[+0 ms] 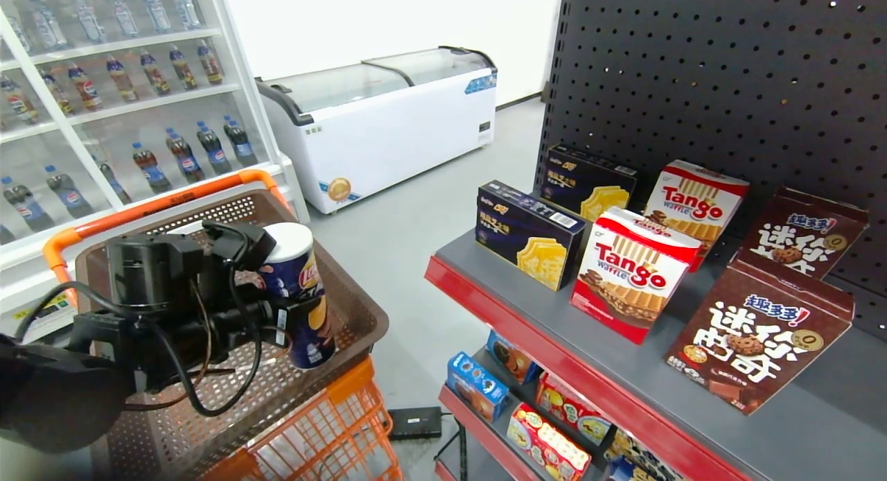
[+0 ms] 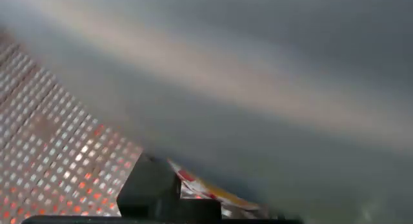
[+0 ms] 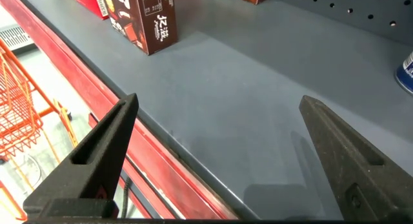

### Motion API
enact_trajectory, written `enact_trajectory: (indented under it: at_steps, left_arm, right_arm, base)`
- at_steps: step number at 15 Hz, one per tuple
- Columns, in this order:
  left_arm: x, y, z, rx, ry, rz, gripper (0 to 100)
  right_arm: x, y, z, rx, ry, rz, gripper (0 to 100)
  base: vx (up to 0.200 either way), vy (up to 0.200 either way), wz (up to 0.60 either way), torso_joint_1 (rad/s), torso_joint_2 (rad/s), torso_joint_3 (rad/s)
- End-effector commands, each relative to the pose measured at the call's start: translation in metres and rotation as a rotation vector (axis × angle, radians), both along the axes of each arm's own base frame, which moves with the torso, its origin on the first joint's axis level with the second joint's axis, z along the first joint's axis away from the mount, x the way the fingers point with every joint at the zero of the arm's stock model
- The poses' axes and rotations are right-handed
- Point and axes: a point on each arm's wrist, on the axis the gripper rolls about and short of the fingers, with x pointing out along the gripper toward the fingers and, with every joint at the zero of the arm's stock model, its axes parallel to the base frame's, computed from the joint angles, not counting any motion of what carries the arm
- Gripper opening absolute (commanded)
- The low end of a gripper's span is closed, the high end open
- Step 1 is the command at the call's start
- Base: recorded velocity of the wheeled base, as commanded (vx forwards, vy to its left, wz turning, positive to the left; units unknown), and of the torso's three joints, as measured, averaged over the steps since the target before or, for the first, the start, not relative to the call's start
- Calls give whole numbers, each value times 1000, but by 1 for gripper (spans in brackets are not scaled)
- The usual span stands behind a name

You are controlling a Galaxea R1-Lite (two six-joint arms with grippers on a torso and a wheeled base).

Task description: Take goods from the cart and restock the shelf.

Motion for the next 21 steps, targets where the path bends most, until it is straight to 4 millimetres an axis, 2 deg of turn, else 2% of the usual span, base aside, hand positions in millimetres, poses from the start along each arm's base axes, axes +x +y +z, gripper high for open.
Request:
enact_trajectory:
  at_steps: [1, 2, 4, 5, 9, 11, 14, 17, 21]
  left_arm:
    - [-37, -9, 52, -53, -96, -145, 0]
    - [-48, -10, 62, -65, -119, -170, 0]
    - [-62, -29, 73, -96, -159, -272, 0]
    - [-67, -33, 77, -122, -168, -332, 0]
    - [-80, -41, 86, -163, -199, -492, 0]
    - [-98, -38, 93, -193, -183, -600, 0]
    - [-124, -28, 95, -191, -77, -610, 0]
    - [-123, -29, 102, -191, -103, -623, 0]
    - [-107, -51, 98, -179, -58, -697, 0]
  right_arm:
    - [0, 0, 0, 0, 2, 0, 100]
    - [0, 0, 0, 0, 2, 0, 100]
    - [0, 0, 0, 0, 0, 0, 100]
    - [0, 0, 0, 0, 0, 0, 100]
    - [0, 0, 0, 0, 2, 0, 100]
    - [0, 0, 0, 0, 0, 0, 100]
    - [0, 0, 0, -2, 2, 0, 100]
    - [0, 0, 0, -2, 2, 0, 100]
    - [0, 0, 0, -2, 0, 0, 100]
  base:
    - [0, 0, 0, 0, 0, 0]
    - [0, 0, 0, 0, 0, 0]
    - [0, 0, 0, 0, 0, 0]
    - [0, 0, 0, 0, 0, 0]
    - [0, 0, 0, 0, 0, 0]
    - [0, 0, 0, 0, 0, 0]
    - [0, 0, 0, 0, 0, 0]
    - [0, 0, 0, 0, 0, 0]
    - [0, 0, 0, 0, 0, 0]
